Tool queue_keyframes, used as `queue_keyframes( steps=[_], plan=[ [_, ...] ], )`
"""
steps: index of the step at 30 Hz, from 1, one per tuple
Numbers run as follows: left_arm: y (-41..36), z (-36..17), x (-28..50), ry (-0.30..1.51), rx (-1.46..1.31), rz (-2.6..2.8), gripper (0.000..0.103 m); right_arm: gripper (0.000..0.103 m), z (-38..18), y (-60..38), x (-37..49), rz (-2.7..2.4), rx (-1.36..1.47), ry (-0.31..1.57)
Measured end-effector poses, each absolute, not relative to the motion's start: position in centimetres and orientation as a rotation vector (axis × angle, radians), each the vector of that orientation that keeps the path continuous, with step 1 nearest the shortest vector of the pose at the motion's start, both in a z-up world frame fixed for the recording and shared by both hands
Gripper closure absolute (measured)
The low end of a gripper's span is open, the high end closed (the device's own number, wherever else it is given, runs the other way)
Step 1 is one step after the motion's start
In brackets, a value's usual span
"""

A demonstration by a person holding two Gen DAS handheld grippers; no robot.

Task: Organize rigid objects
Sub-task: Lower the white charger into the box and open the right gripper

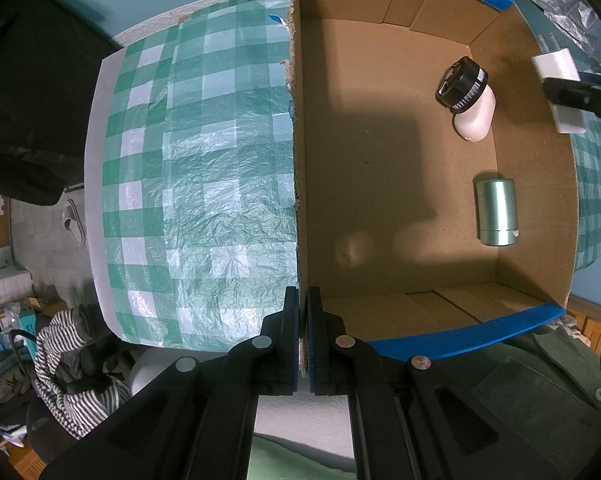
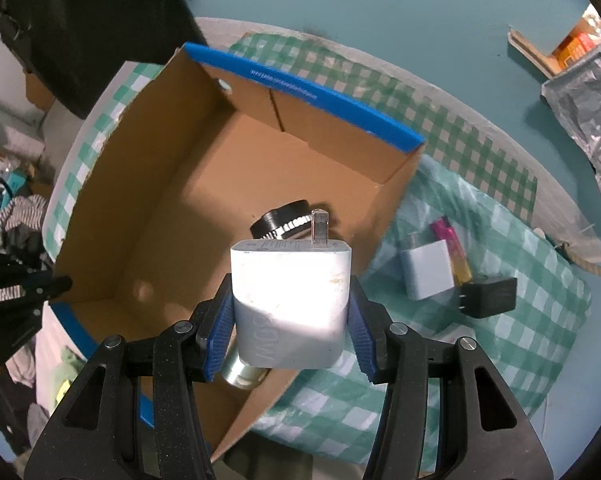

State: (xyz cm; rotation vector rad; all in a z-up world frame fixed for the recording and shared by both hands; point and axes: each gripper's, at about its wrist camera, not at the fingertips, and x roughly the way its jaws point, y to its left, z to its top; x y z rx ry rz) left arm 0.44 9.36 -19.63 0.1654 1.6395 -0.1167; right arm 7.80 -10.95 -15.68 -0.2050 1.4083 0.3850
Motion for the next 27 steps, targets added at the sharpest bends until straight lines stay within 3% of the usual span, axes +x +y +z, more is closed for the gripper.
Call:
queue_keyframes(
  steps=[5,6,7,13,17,27],
  plan=[
    [9.4,-19.7,0.6,1.64,0.159,-0.116,0.099,0.052,-16.4,-10.3,8.0,0.393,-0.215,1.411],
    [9.4,-19.7,0.5,1.64,0.159,-0.116,0.099,0.064,-16.4,-10.2,8.0,0.394,-0.218,1.407],
    [9.4,-19.7,0.6,1.641,0.158,-0.116,0.099,0.068,-16.4,-10.1,8.0,0.405,-0.211,1.408],
    [9.4,-19.9,0.6,1.643,0.16,-0.118,0.099,0.068,-16.8,-9.7,8.4,0.389,-0.255,1.424],
    [9.4,-19.9,0.5,1.642,0.158,-0.117,0.099,0.067,-16.7,-9.9,8.2,0.39,-0.235,1.421],
    [9.4,-20.0,0.6,1.643,0.163,-0.118,0.099,0.051,-15.2,-10.7,8.0,0.367,-0.199,1.389]
  ],
)
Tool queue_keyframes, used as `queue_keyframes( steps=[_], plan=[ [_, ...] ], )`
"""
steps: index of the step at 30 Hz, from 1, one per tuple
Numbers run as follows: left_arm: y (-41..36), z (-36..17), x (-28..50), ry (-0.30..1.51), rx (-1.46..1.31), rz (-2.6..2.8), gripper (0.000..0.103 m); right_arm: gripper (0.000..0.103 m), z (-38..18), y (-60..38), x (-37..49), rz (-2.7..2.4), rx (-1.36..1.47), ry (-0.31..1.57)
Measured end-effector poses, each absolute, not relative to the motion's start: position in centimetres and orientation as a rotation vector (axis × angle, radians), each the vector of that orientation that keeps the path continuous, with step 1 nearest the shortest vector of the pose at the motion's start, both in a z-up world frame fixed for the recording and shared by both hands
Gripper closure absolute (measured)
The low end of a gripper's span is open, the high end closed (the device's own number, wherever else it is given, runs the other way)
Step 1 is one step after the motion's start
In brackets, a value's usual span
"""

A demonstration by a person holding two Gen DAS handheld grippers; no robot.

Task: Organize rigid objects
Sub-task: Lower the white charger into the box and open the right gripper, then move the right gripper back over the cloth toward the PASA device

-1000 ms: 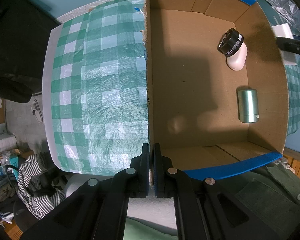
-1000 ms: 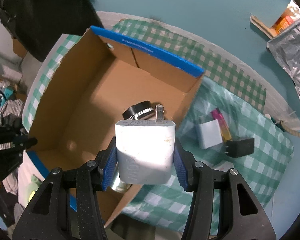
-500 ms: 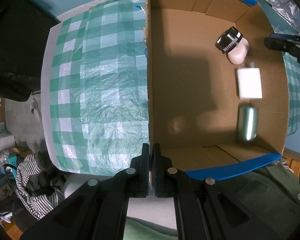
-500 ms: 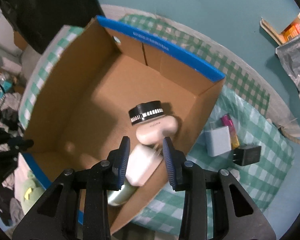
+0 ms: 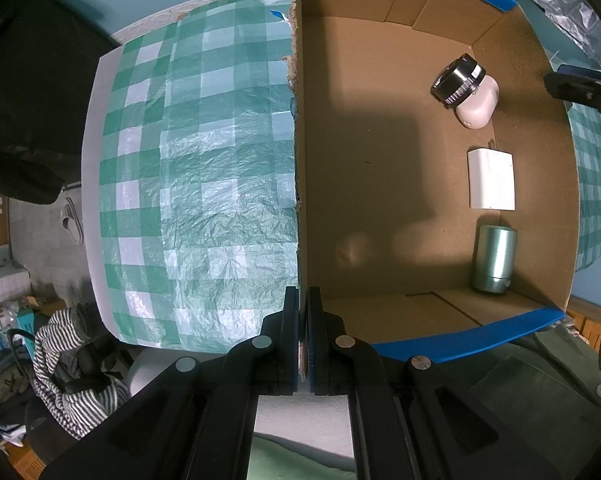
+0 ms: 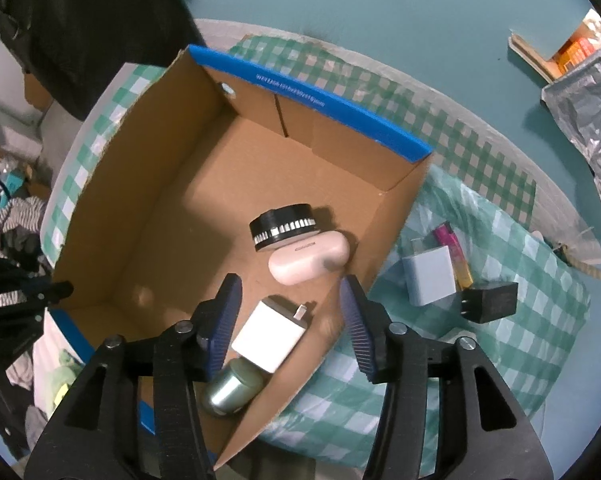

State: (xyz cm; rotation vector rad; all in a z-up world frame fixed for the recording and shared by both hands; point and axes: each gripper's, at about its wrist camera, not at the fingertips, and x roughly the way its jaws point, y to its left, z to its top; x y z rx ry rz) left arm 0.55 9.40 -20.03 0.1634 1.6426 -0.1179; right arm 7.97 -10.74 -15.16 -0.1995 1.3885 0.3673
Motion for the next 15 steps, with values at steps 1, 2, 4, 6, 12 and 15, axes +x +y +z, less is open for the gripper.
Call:
queue_keyframes(
  steps=[1,2,4,6,12,15],
  plan=[
    [9.4,-20.0,0.5,1.642,0.163,-0.117,0.099,0.051,-14.9,-11.0,7.9,0.364,-0.192,1.387],
    [9.4,-20.1,0.5,1.642,0.164,-0.118,0.099,0.051,-14.8,-11.1,7.9,0.362,-0.187,1.386],
    [9.4,-20.1,0.5,1.643,0.164,-0.117,0.099,0.05,-14.4,-11.6,7.8,0.357,-0.171,1.381],
    [9.3,-20.1,0.5,1.642,0.164,-0.117,0.099,0.049,-14.0,-12.2,7.7,0.346,-0.163,1.376],
    [9.3,-20.0,0.4,1.643,0.163,-0.117,0.099,0.041,-13.0,-14.0,7.2,0.314,-0.143,1.357],
    [9.4,-20.0,0.4,1.642,0.163,-0.117,0.099,0.04,-13.0,-15.2,7.2,0.288,-0.119,1.361]
  ],
)
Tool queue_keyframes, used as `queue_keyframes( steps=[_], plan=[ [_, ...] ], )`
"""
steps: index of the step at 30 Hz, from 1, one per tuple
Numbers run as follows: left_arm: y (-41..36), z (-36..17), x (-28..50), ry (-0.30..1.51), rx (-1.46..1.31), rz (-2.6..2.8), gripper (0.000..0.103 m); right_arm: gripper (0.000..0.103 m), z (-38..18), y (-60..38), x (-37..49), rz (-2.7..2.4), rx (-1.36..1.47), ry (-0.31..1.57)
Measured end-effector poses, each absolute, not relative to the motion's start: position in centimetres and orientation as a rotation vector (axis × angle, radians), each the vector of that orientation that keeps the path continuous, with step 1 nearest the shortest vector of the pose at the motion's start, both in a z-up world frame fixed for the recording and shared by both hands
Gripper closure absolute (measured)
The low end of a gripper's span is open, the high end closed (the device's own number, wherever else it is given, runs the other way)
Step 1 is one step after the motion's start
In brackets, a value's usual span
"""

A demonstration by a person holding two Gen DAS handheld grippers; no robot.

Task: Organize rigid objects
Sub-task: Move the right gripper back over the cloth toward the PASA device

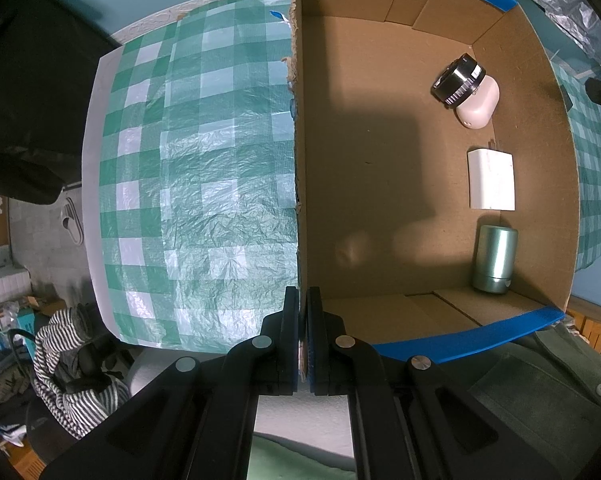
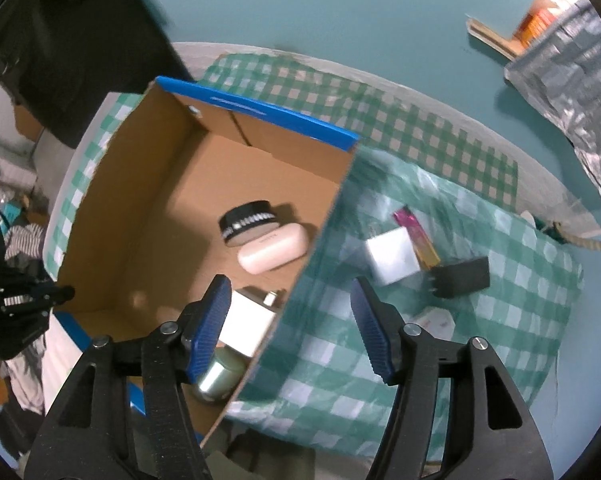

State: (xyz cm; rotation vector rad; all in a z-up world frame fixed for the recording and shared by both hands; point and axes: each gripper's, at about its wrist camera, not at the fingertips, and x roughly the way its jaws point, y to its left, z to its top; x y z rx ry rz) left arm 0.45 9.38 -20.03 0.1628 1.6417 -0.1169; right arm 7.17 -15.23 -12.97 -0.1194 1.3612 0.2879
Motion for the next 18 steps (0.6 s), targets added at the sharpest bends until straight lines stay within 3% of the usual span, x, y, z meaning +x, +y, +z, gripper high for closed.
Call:
queue_keyframes(
  steps=[18],
  plan=[
    [9.3,-19.8,0.4,1.642,0.17,-0.115,0.099,0.038,-17.2,-25.9,6.7,0.024,0.055,1.473]
  ],
)
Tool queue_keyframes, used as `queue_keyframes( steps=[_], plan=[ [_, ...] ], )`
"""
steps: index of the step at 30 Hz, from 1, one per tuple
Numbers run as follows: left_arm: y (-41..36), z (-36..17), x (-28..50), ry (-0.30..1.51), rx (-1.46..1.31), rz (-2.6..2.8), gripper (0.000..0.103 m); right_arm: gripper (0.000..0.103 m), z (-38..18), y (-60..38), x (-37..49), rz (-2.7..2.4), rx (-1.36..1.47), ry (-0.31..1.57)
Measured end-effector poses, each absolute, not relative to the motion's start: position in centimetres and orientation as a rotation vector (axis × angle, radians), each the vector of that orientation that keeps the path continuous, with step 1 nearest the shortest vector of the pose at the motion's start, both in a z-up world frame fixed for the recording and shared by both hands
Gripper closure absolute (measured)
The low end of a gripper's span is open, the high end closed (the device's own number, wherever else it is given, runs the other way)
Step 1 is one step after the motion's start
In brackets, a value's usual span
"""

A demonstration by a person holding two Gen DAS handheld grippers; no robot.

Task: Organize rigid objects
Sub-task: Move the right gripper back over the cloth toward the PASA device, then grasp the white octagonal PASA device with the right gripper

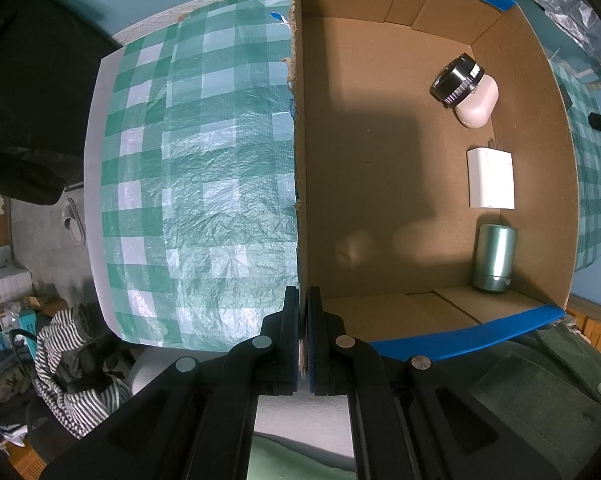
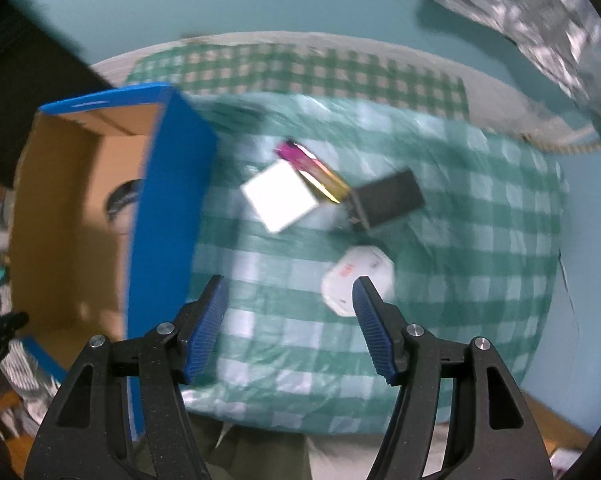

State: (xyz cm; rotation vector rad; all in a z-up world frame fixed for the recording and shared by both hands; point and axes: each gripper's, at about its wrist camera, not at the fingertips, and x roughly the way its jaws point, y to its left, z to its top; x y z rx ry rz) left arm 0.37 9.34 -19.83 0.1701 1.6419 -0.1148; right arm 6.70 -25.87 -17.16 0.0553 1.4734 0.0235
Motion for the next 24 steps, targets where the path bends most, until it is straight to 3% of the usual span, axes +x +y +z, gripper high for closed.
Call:
queue_keyframes(
  steps=[15,24],
  plan=[
    [9.3,-19.6,0.3,1.641,0.173,-0.111,0.099,0.038,-25.2,-33.9,7.3,-0.253,0.47,1.597],
    [9.3,-19.4,0.3,1.642,0.172,-0.109,0.099,0.038,-27.4,-34.2,7.8,-0.313,0.565,1.61]
  ],
)
